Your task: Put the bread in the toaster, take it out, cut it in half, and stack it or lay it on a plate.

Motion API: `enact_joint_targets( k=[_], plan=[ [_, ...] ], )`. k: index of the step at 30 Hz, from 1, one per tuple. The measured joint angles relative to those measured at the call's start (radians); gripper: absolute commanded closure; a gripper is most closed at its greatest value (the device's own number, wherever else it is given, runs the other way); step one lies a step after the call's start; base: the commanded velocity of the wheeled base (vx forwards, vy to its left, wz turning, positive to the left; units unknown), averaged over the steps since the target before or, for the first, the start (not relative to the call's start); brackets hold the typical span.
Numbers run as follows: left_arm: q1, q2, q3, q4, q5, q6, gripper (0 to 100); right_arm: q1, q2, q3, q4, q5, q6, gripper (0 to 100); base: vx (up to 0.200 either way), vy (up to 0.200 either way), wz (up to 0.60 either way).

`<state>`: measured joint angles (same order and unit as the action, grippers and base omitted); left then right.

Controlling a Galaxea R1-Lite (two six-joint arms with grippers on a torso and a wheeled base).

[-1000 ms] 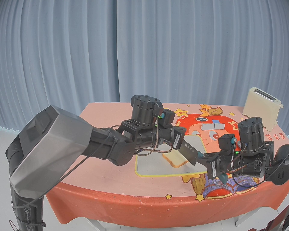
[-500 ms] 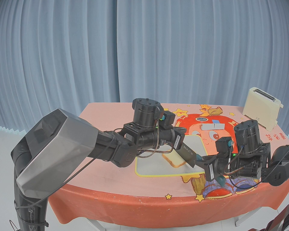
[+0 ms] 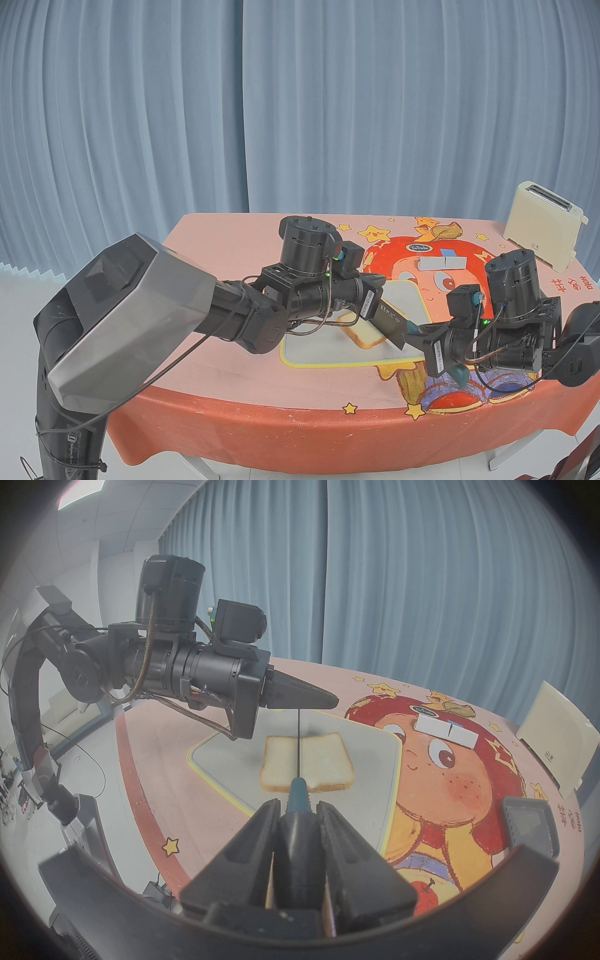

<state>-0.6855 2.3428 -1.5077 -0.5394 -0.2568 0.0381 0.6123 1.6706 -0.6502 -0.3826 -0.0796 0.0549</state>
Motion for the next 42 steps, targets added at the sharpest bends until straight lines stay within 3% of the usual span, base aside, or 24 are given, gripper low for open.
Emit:
enact_joint_targets(
  k=[42],
  plan=[
    [0.002, 0.053, 0.002, -0.027, 0.003, -0.001, 100, 0.001, 0.006, 0.010, 0.005, -0.002, -0.001, 100, 0.000, 0.000, 0.00]
  ],
)
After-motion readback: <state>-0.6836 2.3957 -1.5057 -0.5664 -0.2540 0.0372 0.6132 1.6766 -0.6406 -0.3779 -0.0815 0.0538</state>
